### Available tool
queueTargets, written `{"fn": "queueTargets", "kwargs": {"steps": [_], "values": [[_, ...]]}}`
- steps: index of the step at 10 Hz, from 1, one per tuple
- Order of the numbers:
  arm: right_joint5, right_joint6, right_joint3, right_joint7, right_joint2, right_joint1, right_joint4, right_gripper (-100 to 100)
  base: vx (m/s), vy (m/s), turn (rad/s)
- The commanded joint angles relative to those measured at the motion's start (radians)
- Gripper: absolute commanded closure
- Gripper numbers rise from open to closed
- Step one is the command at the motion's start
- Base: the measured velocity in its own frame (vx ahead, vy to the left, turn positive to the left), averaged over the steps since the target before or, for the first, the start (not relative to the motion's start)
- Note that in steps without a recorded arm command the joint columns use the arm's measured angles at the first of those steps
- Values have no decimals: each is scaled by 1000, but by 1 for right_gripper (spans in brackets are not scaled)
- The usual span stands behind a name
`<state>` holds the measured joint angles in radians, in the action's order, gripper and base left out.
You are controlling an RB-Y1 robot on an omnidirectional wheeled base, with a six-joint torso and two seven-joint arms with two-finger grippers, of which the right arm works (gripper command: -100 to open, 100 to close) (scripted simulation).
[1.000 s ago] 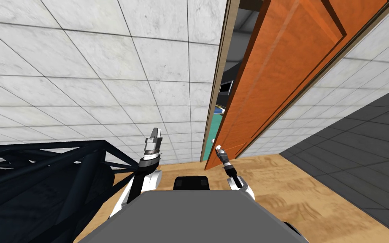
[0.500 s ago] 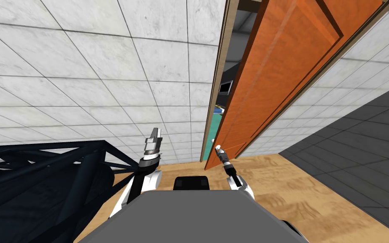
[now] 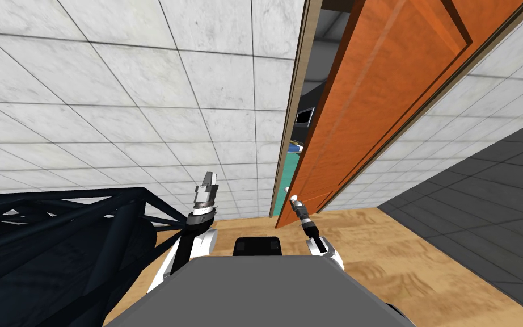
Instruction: Pull the door open
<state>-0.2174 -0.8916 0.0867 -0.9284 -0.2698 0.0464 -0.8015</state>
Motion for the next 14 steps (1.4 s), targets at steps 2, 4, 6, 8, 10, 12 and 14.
{"fn": "queueTargets", "kwargs": {"steps": [2,4,6,8,10,12,14], "values": [[-11,-19,-28,-3,34,-3,36,100,2,-6,-3],[-11,-19,-28,-3,34,-3,36,100,4,-8,-5],[-11,-19,-28,-3,34,-3,36,100,-3,-8,4],[18,-8,-8,41,8,-9,17,100,-64,-88,80],[34,-6,-16,84,9,-12,19,100,-86,-89,89],[55,-4,-25,138,10,-16,23,100,-74,-59,84],[71,-3,-32,181,11,-20,25,100,-65,-54,74]]}}
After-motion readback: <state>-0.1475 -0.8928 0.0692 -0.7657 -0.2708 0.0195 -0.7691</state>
